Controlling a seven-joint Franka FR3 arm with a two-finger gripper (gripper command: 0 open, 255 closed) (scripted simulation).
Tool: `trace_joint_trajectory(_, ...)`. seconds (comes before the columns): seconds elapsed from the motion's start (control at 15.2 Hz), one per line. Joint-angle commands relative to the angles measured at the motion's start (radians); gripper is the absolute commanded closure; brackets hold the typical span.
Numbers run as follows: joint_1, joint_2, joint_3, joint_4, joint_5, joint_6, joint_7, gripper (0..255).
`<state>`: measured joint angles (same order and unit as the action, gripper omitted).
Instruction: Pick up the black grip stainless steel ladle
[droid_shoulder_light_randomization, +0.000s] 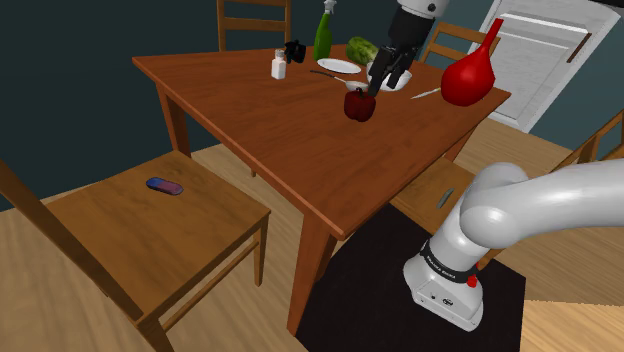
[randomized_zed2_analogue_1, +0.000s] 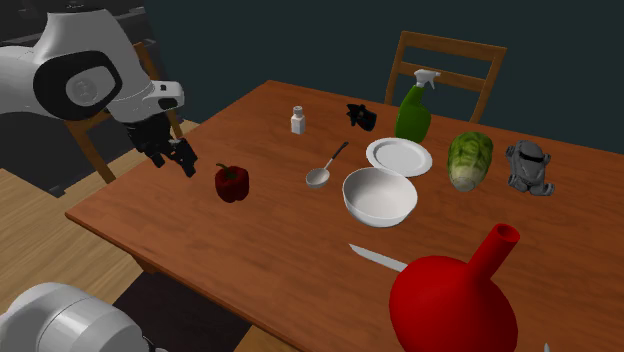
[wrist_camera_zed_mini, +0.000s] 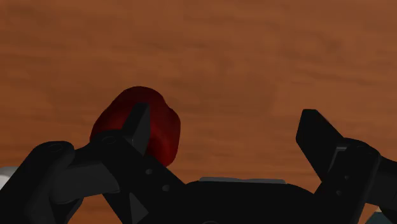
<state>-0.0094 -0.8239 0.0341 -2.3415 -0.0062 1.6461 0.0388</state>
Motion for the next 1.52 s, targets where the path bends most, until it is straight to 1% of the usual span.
trace_joint_trajectory(0.0,0.0,0.0,0.0,0.0,0.0,0.0,0.0,0)
trace_joint_trajectory(0.4,-0.027,0.206,-0.099,0.118,-0.027,0.061,-0.092,0)
trace_joint_trajectory(0.73,-0.041,0.389,-0.175,0.25,-0.023,0.088,-0.171,0)
trace_joint_trajectory(1.06,-0.054,0.583,-0.244,0.413,0.007,0.09,-0.254,0)
trace_joint_trajectory(1.45,-0.088,0.837,-0.311,0.66,0.08,0.051,-0.357,0)
